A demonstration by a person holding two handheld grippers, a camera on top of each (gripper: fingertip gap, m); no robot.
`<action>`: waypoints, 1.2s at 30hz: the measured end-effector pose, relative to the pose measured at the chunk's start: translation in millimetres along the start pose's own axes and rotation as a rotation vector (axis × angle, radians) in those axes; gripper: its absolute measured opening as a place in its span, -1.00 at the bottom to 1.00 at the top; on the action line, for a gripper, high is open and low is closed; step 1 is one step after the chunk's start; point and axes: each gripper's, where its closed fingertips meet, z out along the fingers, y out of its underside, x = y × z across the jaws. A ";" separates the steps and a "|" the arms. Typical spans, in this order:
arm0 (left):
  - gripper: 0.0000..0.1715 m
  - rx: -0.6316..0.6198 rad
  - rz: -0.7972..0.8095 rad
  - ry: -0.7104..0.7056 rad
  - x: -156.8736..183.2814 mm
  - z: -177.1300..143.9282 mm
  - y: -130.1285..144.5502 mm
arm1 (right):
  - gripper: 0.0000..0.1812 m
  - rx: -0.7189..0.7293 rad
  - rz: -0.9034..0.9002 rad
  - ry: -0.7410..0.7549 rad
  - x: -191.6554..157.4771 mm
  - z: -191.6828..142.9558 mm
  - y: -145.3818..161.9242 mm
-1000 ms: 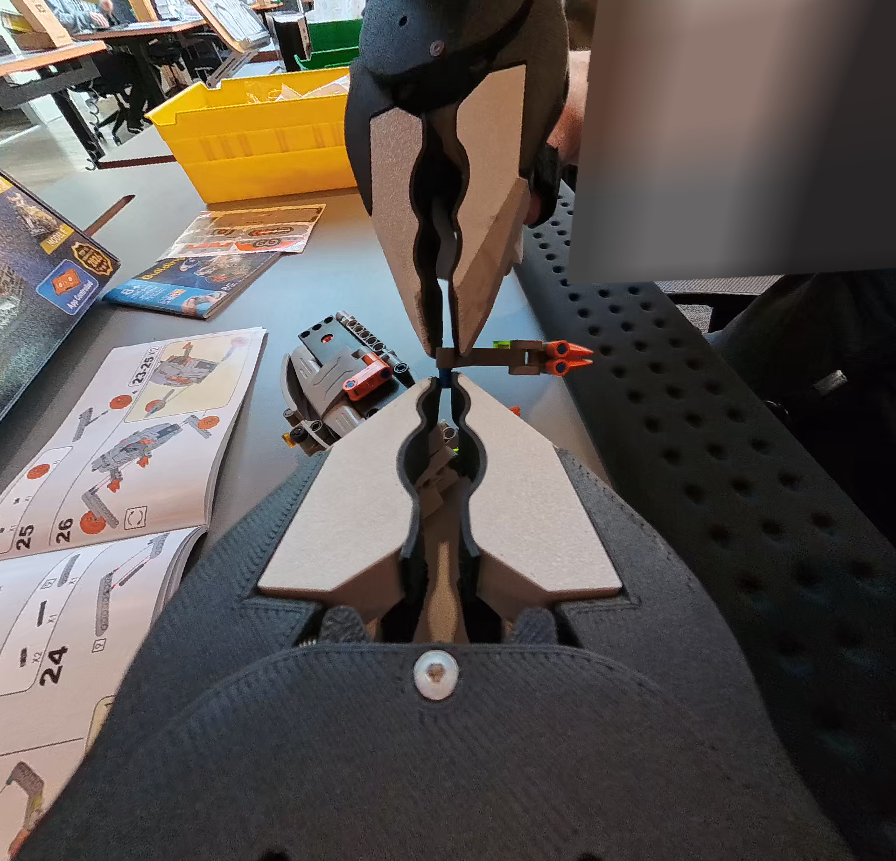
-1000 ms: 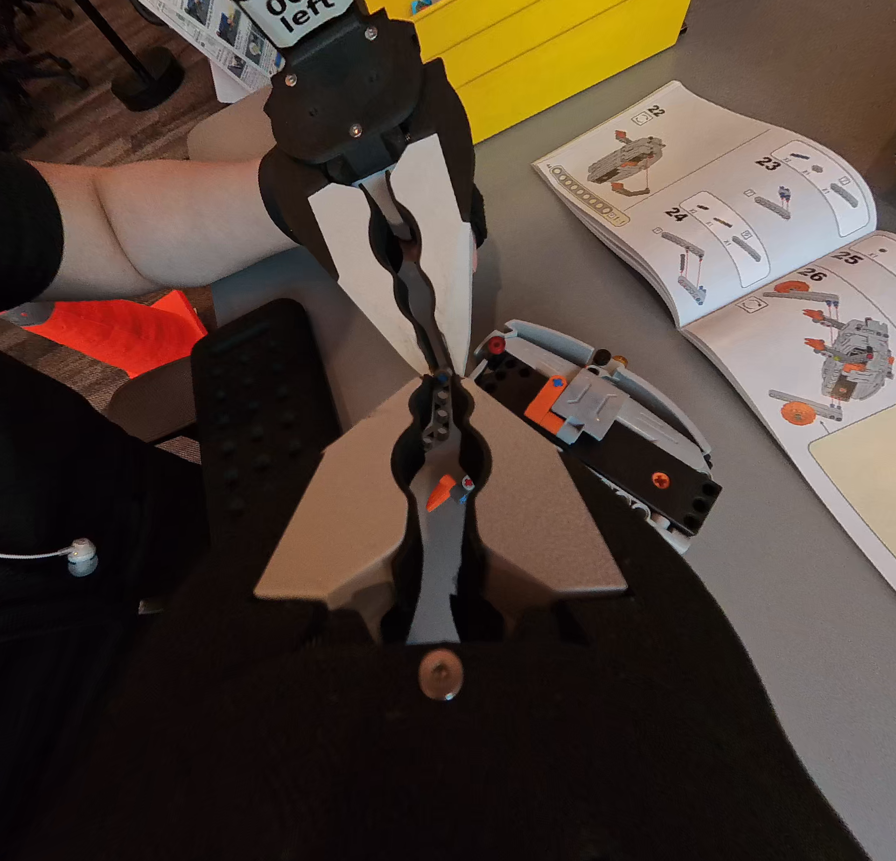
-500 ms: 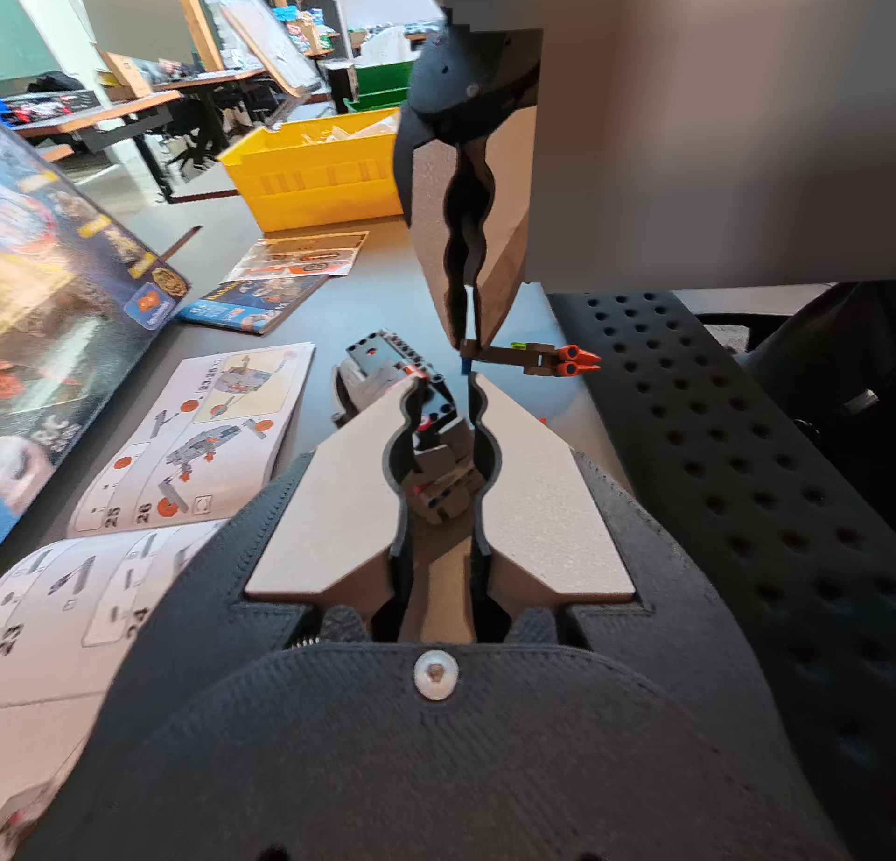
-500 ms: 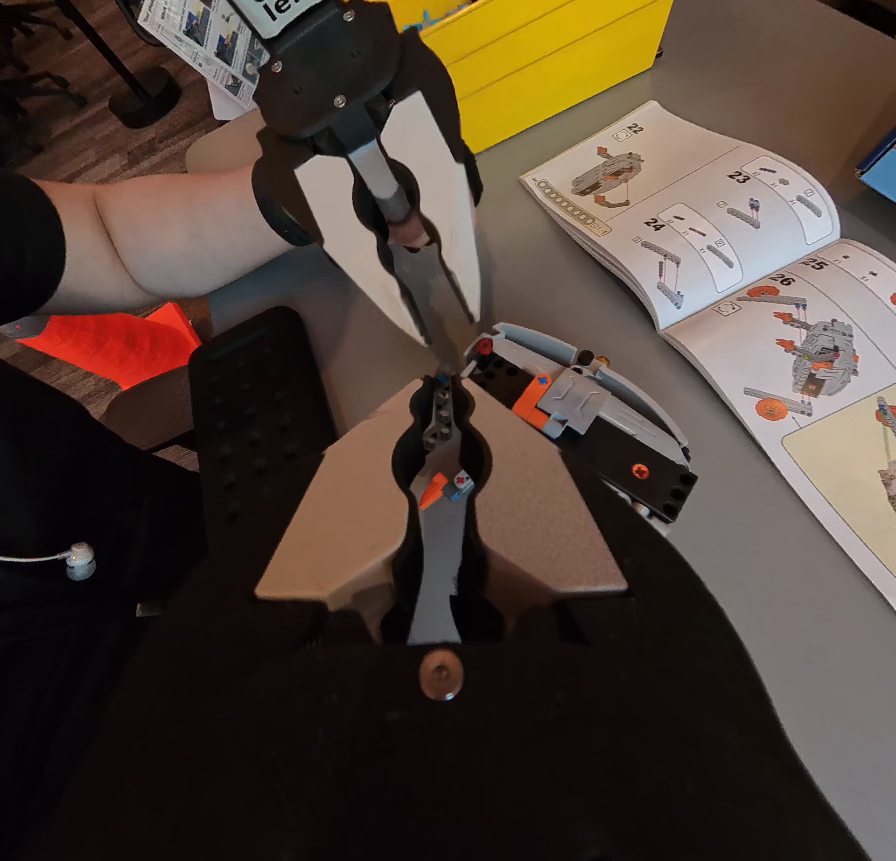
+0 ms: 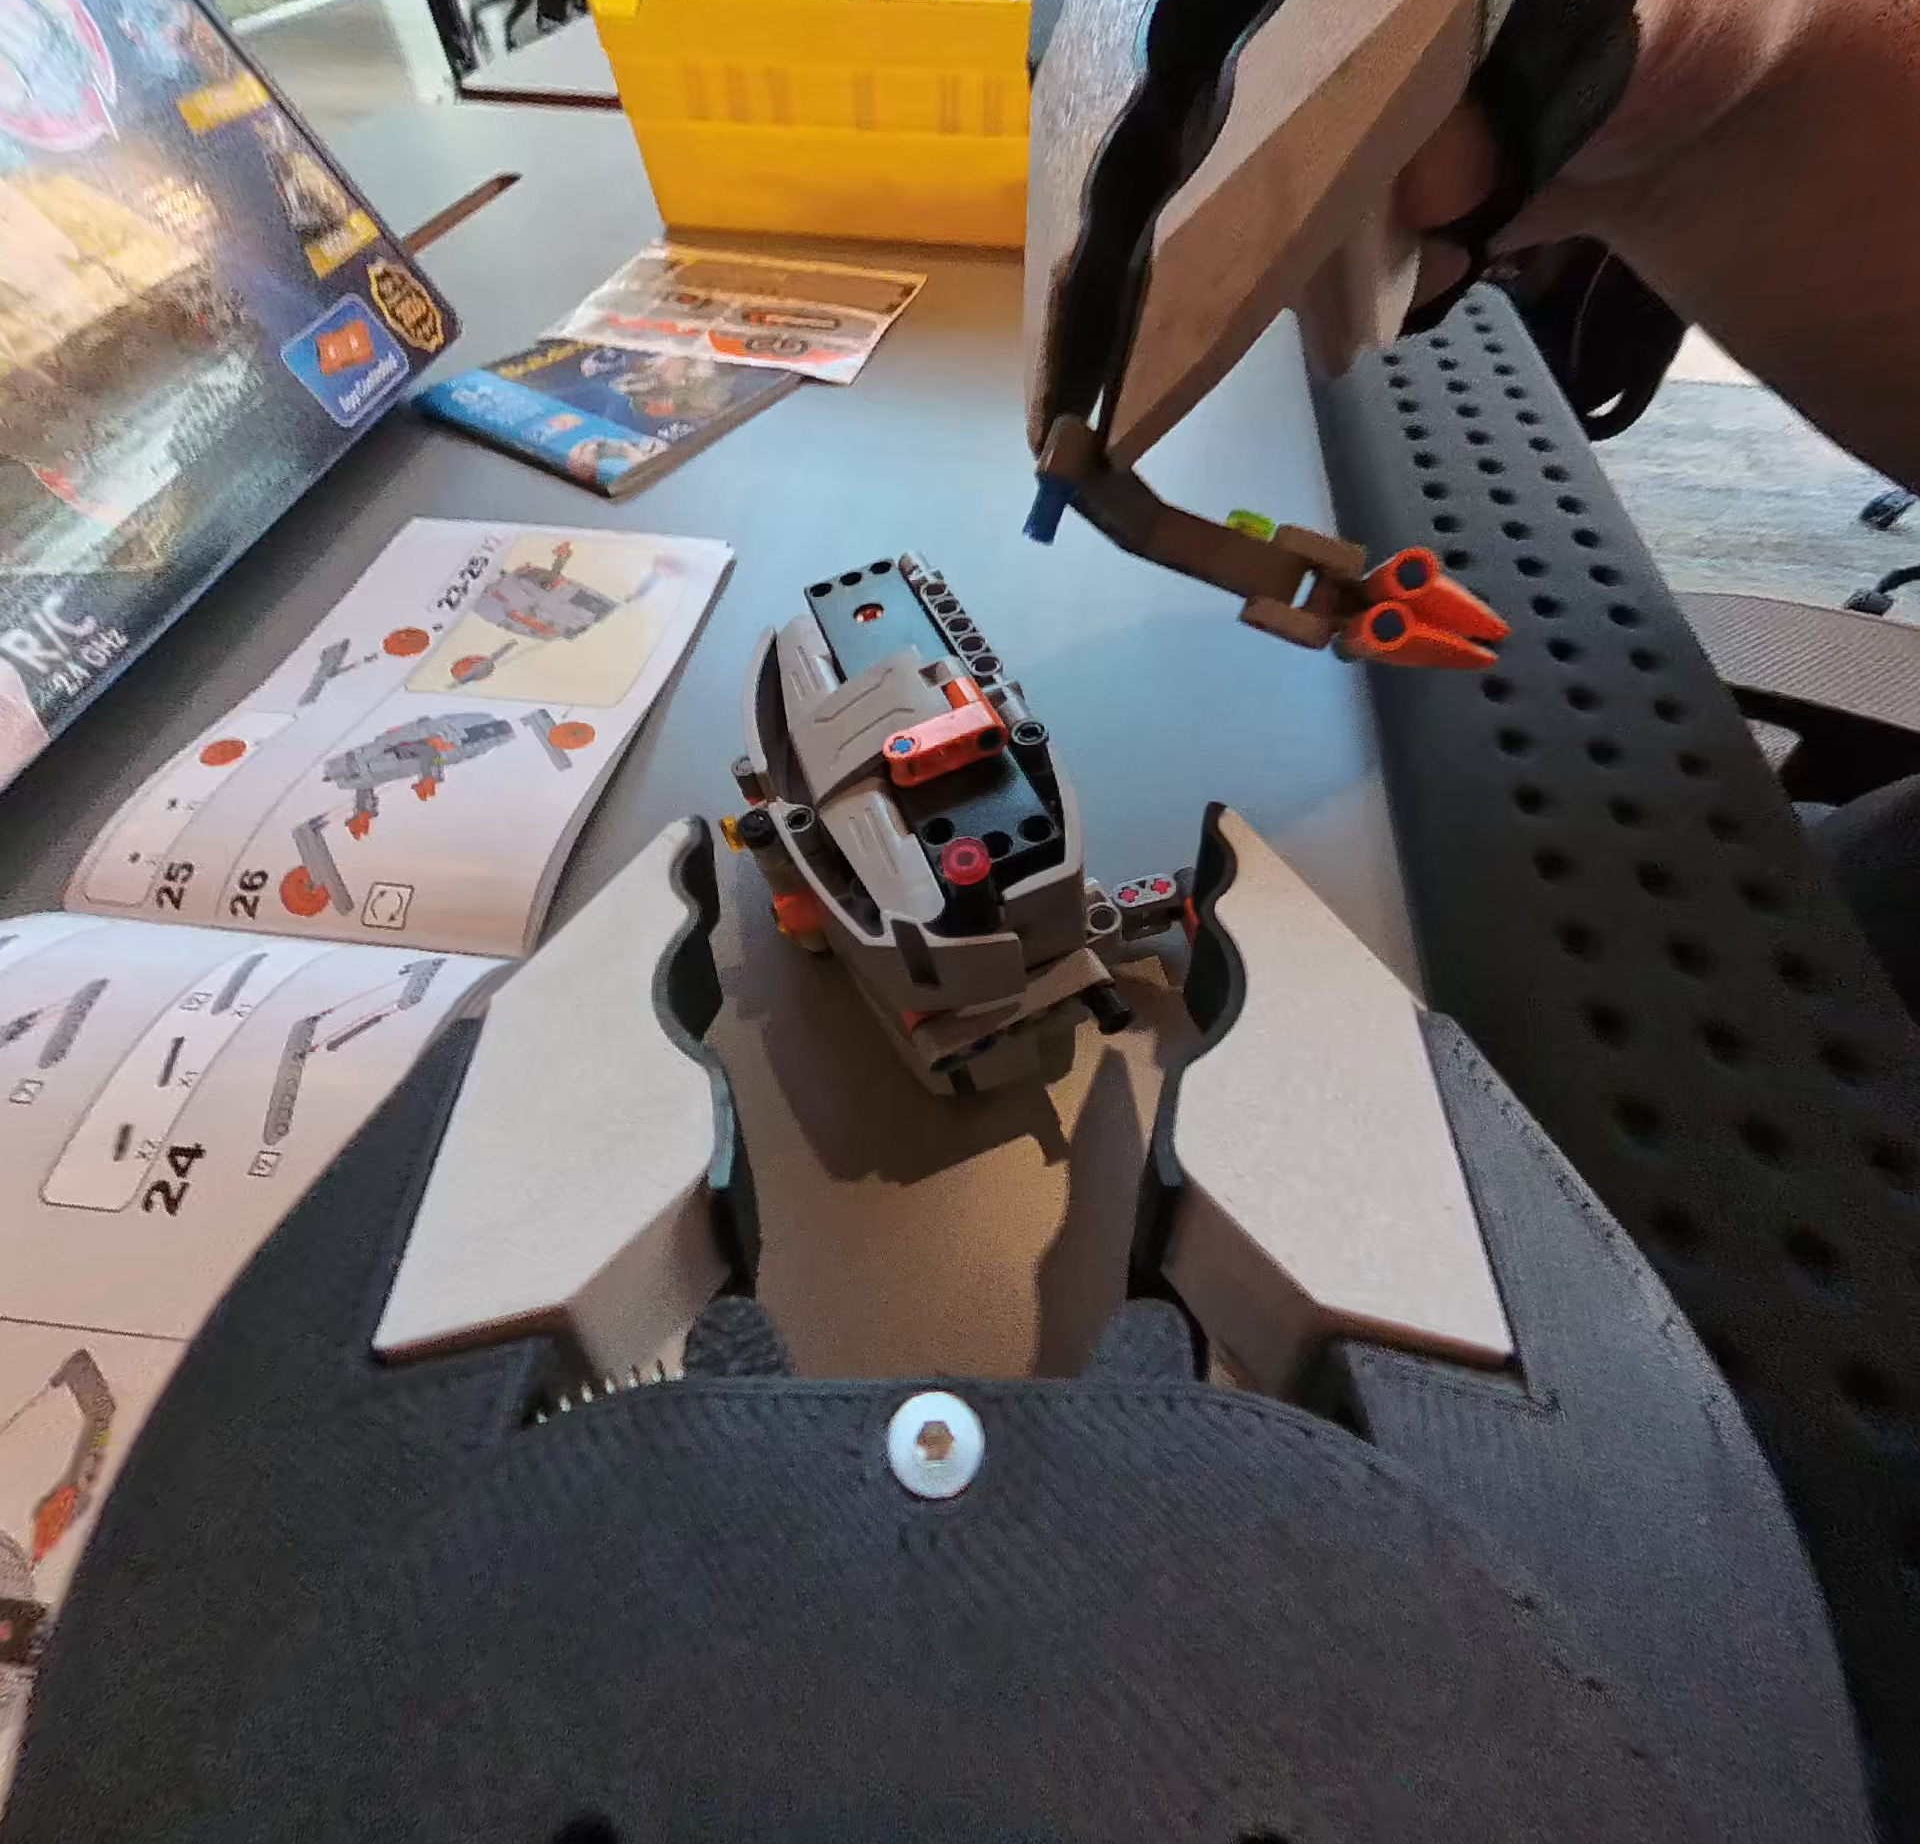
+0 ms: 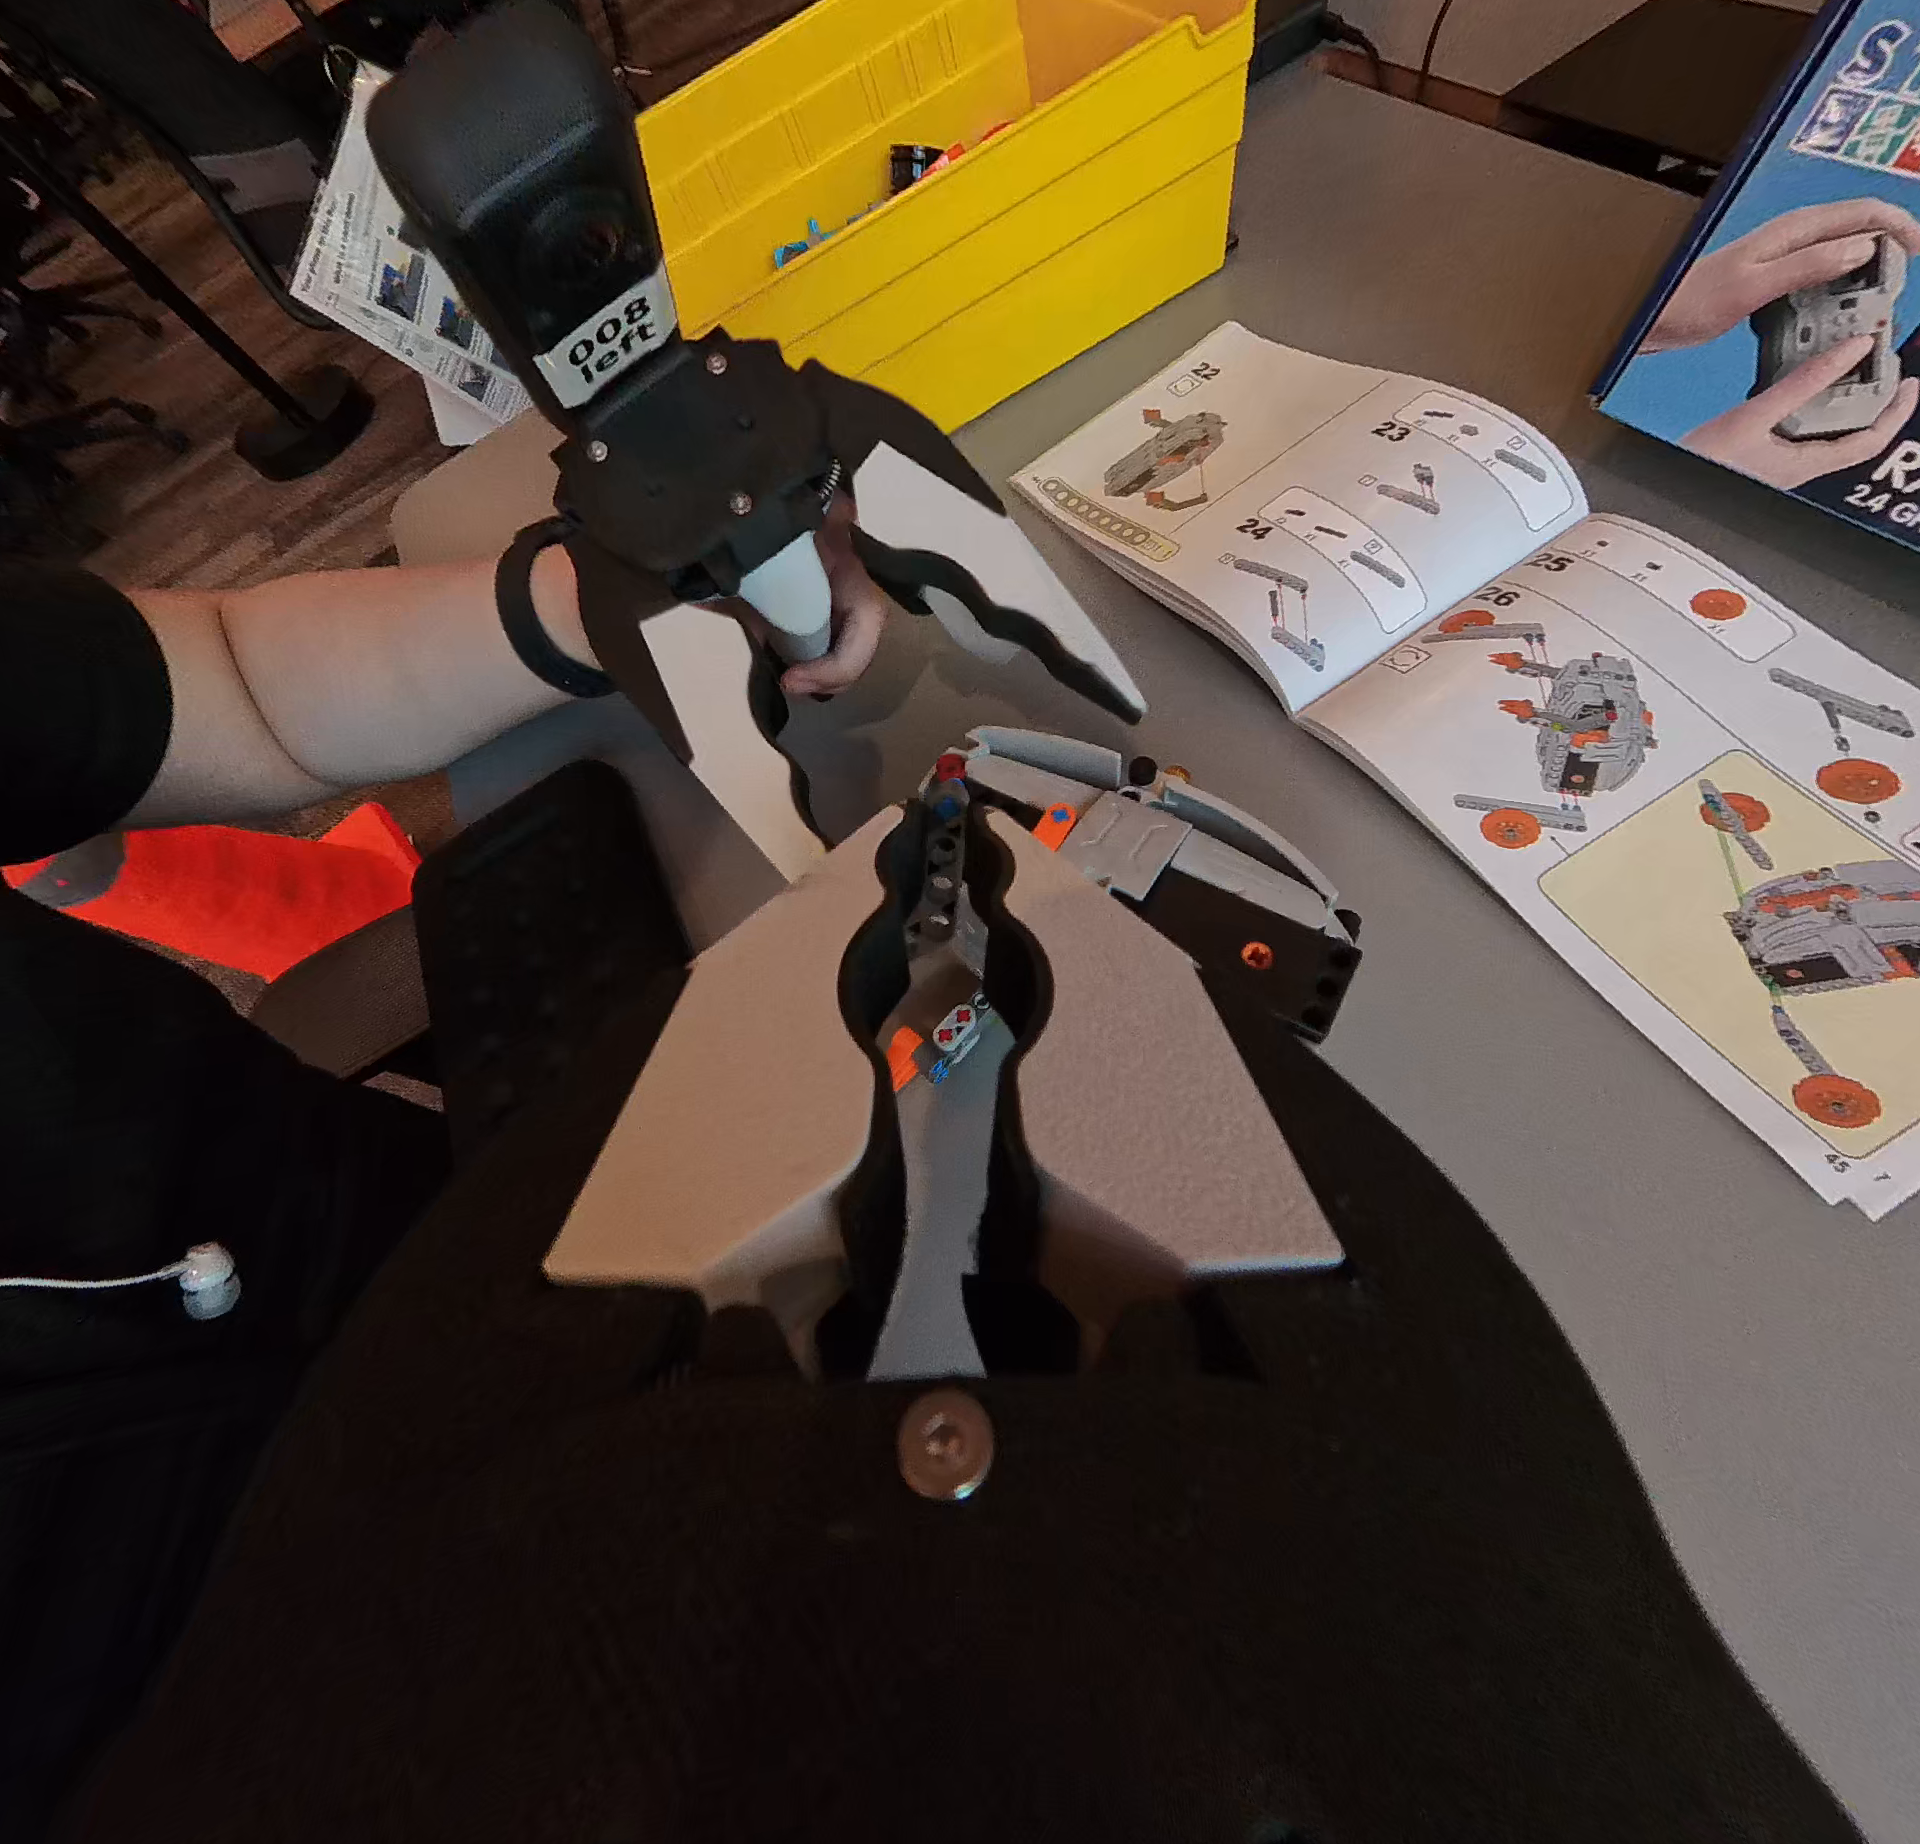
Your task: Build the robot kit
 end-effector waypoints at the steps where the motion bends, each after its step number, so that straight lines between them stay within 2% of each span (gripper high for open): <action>1: 0.06 -0.020 -0.007 -0.015 -0.1 3.4 3.3 | -0.93 0.003 0.003 -0.003 0.2 -0.6 0.4; 6: -0.21 -0.082 -0.007 -0.080 -5.1 12.9 17.6 | -0.93 -0.001 0.015 -0.052 -5.3 -0.6 3.5; 9: -0.32 -0.076 -0.011 -0.043 -3.6 11.8 19.3 | -0.93 -0.028 0.014 -0.026 -0.5 1.6 8.3; 13: -0.33 -0.061 -0.011 0.005 -3.2 9.8 20.2 | -0.94 0.003 0.015 -0.011 3.7 0.9 4.9; 19: -0.33 -0.056 0.069 0.073 3.5 6.2 21.1 | -0.93 0.139 0.058 -0.094 9.4 -11.2 -7.3; 20: -0.28 -0.053 0.077 0.070 3.0 5.6 20.9 | -0.93 0.170 0.072 -0.112 12.2 -15.0 -10.0; 21: -0.14 -0.049 0.076 0.056 1.1 5.2 20.2 | -0.93 0.204 0.081 -0.141 14.3 -19.5 -13.5; 23: -0.06 -0.068 0.075 0.020 -4.9 4.5 22.8 | -0.93 0.267 0.083 -0.177 21.9 -29.2 -20.7; 26: -0.13 -0.096 0.033 0.033 -5.1 4.5 27.7 | -0.94 0.346 0.063 -0.202 39.8 -45.7 -35.0; 28: -0.31 -0.107 0.004 0.055 -3.5 4.0 28.9 | -0.93 0.384 0.029 -0.228 50.3 -55.5 -44.7; 32: -0.32 -0.104 -0.026 0.086 -3.6 3.8 29.1 | -0.94 0.447 -0.021 -0.318 60.2 -63.9 -51.6; 36: -0.31 -0.105 -0.019 0.086 -3.1 4.3 29.4 | -0.94 0.497 0.027 -0.458 56.1 -61.4 -39.9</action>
